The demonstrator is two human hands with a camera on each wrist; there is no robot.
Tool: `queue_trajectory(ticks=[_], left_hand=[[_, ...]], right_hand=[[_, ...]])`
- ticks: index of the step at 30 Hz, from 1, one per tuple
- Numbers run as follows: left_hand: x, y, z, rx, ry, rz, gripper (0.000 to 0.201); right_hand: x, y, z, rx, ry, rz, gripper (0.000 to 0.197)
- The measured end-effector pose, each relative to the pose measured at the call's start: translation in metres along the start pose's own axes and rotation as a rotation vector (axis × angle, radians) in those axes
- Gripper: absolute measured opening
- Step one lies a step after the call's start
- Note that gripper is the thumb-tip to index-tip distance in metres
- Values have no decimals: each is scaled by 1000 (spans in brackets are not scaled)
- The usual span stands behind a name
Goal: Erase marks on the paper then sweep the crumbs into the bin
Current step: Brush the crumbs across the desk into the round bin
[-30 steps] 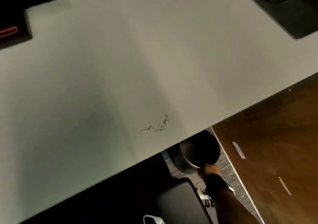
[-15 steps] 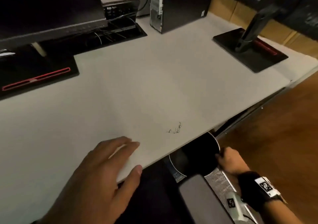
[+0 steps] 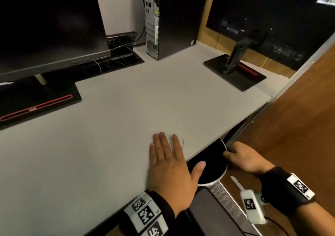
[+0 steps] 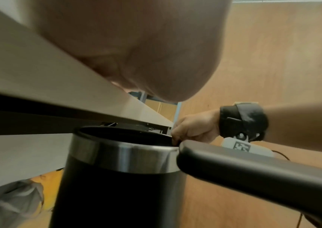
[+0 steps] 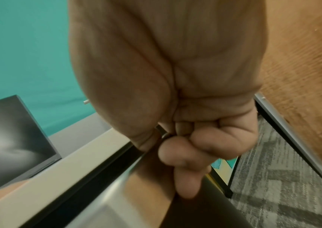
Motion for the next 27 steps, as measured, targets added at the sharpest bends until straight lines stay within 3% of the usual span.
queue_trajectory(ticks=[3, 8, 10, 12, 14, 16, 19, 21, 23, 25, 27], left_hand=[[25, 1, -4, 0, -104, 60, 96], [59, 7, -7, 15, -375, 292, 87], [43, 16, -13, 115, -315, 310, 85], [15, 18, -17, 201, -126, 174, 89], [-2, 8, -16, 154, 40, 51, 96], [9, 2, -17, 102, 17, 28, 101], [50, 4, -20, 68, -224, 185, 99], [58, 13, -20, 57, -306, 330, 90], [44, 17, -20, 90, -272, 353, 85], [21, 14, -20, 156, -131, 183, 88], [13, 5, -18, 126, -20, 33, 95]], right_hand=[[1, -4, 0, -50, 2, -99, 35], [1, -4, -5, -41, 29, -70, 37], [4, -4, -4, -35, 21, -78, 35], [5, -3, -1, -37, 10, -103, 38], [4, -2, 2, -46, 17, -125, 44], [2, -1, 1, -43, 26, -131, 47], [1, -4, -1, -48, 27, -159, 45], [1, -6, -1, -59, 24, -195, 42], [1, -7, 1, -65, 19, -205, 39], [1, -7, 2, -64, 17, -207, 39], [0, -9, 3, -76, 15, -215, 39]])
Point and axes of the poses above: each hand's wrist, its own z-axis away from the middle knuckle, its own y-axis out of the back of the hand, x = y × z, the point moved 9 cm from there along -z, towards the middle knuckle, and after that the axes turned 5 degrees about x, right-handed, at the moved point
